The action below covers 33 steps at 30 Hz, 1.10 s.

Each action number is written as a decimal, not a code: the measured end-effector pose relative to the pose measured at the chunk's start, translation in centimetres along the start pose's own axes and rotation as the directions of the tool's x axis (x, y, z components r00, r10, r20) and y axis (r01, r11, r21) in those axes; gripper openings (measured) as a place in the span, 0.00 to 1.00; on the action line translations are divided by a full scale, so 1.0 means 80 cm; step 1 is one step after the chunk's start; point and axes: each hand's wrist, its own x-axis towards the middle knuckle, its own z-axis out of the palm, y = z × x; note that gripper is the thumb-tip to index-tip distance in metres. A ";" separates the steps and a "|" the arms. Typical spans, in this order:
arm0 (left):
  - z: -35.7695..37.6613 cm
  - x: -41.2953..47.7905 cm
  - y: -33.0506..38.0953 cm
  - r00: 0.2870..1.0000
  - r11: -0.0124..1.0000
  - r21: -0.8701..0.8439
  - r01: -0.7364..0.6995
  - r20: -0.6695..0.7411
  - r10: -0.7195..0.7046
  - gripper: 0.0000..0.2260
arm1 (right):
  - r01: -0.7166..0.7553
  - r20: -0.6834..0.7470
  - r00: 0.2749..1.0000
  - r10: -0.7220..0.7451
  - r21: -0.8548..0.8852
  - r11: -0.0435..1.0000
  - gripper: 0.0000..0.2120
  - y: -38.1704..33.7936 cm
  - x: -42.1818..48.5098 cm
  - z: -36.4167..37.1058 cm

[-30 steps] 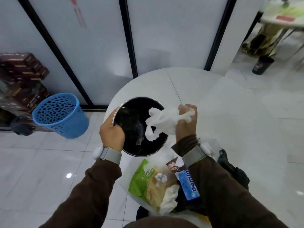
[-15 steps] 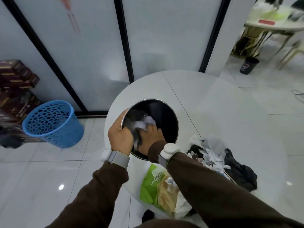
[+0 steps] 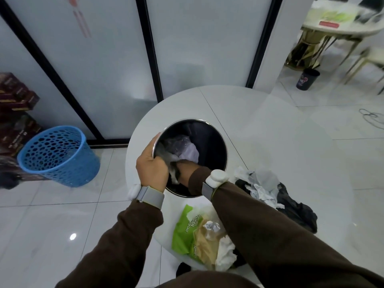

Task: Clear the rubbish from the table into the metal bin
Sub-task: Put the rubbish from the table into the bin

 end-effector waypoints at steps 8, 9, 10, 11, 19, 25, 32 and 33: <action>0.024 0.005 0.002 1.000 1.000 0.026 0.006 -0.027 -0.005 0.29 | 0.409 -0.814 0.574 -0.094 0.185 0.894 0.14 0.067 -0.111 -0.048; 0.025 0.005 0.004 0.999 1.000 0.020 0.002 -0.036 -0.001 0.29 | 0.417 -0.863 0.501 -0.063 0.177 0.892 0.13 0.078 -0.123 -0.049; 0.028 0.003 0.007 0.999 1.000 0.018 -0.002 -0.036 0.003 0.30 | 0.398 -0.894 0.447 -0.031 0.168 0.902 0.12 0.091 -0.138 -0.051; 0.035 0.002 0.006 1.000 1.000 0.014 -0.004 -0.028 0.004 0.30 | 0.355 -0.915 0.404 0.005 0.162 0.921 0.12 0.113 -0.150 -0.046; 0.055 -0.002 0.004 1.000 0.999 -0.035 0.005 0.019 -0.004 0.30 | -0.299 -0.312 0.866 0.391 0.304 0.905 0.26 0.267 -0.205 0.018; 0.064 -0.008 -0.001 0.998 0.999 0.030 -0.026 0.057 0.024 0.29 | -0.547 -0.058 0.827 0.559 0.147 0.824 0.39 0.308 -0.195 0.063; 0.063 -0.012 -0.004 0.996 0.997 0.066 -0.050 0.071 0.045 0.28 | -0.546 -0.123 0.816 0.564 0.153 0.824 0.25 0.319 -0.171 0.073; 0.062 -0.012 -0.005 0.996 0.996 0.074 -0.050 0.071 0.045 0.29 | -0.541 -0.133 0.818 0.559 0.152 0.827 0.24 0.319 -0.167 0.073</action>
